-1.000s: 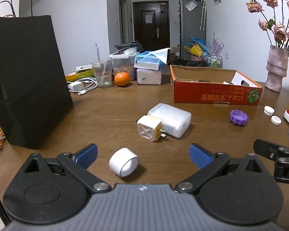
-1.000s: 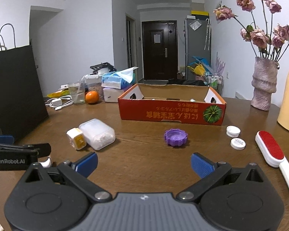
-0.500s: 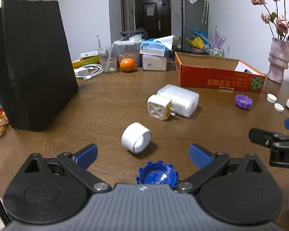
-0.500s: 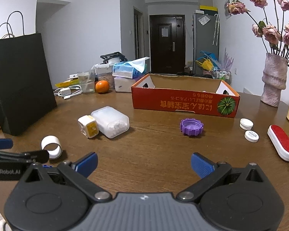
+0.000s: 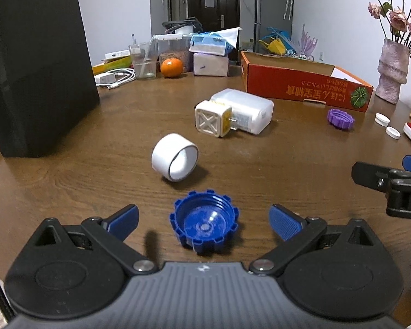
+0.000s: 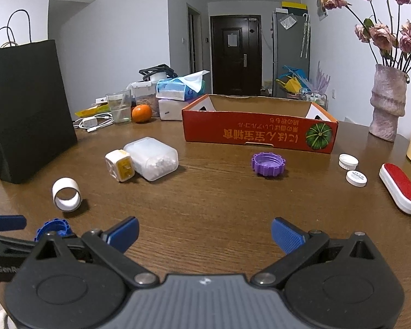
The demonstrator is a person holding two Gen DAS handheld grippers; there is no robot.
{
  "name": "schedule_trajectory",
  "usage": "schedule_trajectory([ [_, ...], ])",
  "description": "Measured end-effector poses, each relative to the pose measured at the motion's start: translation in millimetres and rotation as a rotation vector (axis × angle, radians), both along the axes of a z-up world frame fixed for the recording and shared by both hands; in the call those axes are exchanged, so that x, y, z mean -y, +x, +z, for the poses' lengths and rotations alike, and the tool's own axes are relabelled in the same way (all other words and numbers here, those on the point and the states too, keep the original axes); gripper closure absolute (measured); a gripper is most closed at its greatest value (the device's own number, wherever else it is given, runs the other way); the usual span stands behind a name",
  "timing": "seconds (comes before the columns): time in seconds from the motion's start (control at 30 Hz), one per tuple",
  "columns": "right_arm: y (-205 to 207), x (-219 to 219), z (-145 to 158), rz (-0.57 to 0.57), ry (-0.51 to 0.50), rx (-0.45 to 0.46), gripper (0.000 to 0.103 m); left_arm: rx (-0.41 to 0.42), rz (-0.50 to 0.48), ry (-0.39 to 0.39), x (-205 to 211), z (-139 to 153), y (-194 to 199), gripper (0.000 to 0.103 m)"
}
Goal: Organize rigid objects
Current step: 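Carry the blue cap with the left tool while the right tool approaches the white tape roll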
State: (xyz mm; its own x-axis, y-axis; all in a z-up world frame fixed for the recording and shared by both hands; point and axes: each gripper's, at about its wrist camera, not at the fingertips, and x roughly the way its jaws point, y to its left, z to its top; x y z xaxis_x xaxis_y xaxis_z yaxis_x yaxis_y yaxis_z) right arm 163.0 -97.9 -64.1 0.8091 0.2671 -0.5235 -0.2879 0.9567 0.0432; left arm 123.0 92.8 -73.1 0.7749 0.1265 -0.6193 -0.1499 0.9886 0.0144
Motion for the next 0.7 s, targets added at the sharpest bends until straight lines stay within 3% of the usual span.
schedule_trajectory([
  [0.1,-1,0,-2,0.006,0.003,0.005,0.0,-0.004,0.002,-0.013,-1,-4,-1,0.01],
  [0.17,-2,-1,-2,0.012,0.002,0.01,0.0,-0.011,0.001,-0.022,-1,-6,0,0.028],
  [0.27,-3,-2,-2,0.021,0.001,0.019,0.0,-0.003,-0.001,-0.029,-2,-7,0,0.045],
  [0.7,-6,-13,-1,0.053,-0.012,0.049,0.0,0.031,0.012,-0.034,-10,-1,-5,0.048],
])
